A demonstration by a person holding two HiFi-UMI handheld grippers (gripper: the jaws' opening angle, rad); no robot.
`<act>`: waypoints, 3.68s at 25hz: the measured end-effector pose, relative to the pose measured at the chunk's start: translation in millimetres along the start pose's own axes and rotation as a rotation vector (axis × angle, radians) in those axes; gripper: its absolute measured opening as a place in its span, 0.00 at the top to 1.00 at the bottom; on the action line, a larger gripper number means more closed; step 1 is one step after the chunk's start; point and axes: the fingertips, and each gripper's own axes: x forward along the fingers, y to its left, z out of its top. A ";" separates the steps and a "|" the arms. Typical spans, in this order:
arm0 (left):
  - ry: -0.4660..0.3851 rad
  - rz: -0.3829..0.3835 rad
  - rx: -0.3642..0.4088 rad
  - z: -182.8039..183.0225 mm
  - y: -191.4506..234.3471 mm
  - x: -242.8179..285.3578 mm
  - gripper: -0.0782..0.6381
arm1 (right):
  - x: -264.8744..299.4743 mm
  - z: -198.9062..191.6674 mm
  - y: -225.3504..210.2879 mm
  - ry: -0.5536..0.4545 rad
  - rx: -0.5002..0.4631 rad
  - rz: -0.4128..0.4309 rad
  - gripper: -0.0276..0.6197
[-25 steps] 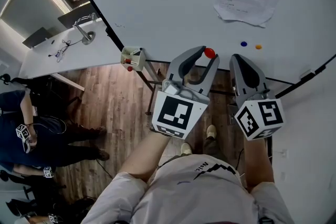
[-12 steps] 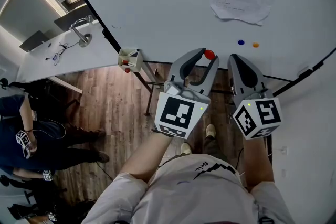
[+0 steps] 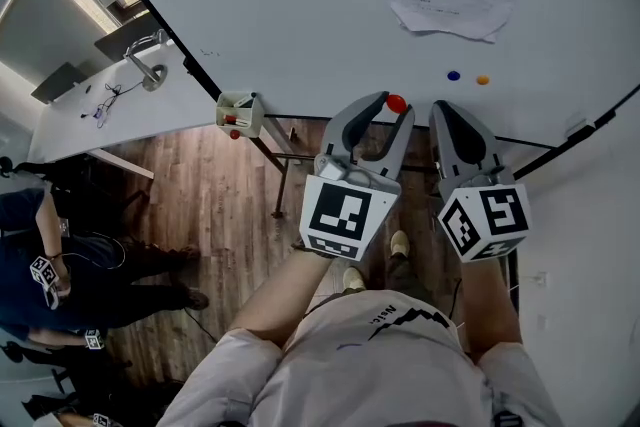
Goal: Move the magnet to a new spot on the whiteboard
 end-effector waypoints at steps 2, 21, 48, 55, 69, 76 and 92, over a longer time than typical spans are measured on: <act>-0.001 0.008 -0.008 -6.5 0.1 6.6 0.70 | 1.2 -5.3 -5.7 0.006 -0.010 -0.009 0.94; 0.054 0.102 -0.087 -109.8 5.8 106.3 0.70 | 30.0 -67.3 -92.4 0.064 -0.022 -0.057 0.94; -0.016 0.302 -0.070 -179.2 25.2 194.0 0.70 | 86.0 -114.1 -166.4 0.099 -0.061 0.005 0.94; -0.041 0.331 -0.088 -179.6 25.1 193.2 0.70 | 86.3 -116.9 -169.8 0.105 -0.057 0.008 0.94; -0.061 0.290 -0.125 -176.5 24.8 183.6 0.70 | 85.5 -121.5 -163.8 0.111 -0.037 0.015 0.94; -0.037 0.235 -0.143 -160.0 13.7 152.3 0.71 | 79.7 -127.9 -141.4 0.128 -0.006 0.029 0.94; 0.065 0.097 -0.232 -121.1 -9.8 45.9 0.81 | 28.6 -111.9 -82.1 0.103 0.065 0.003 0.94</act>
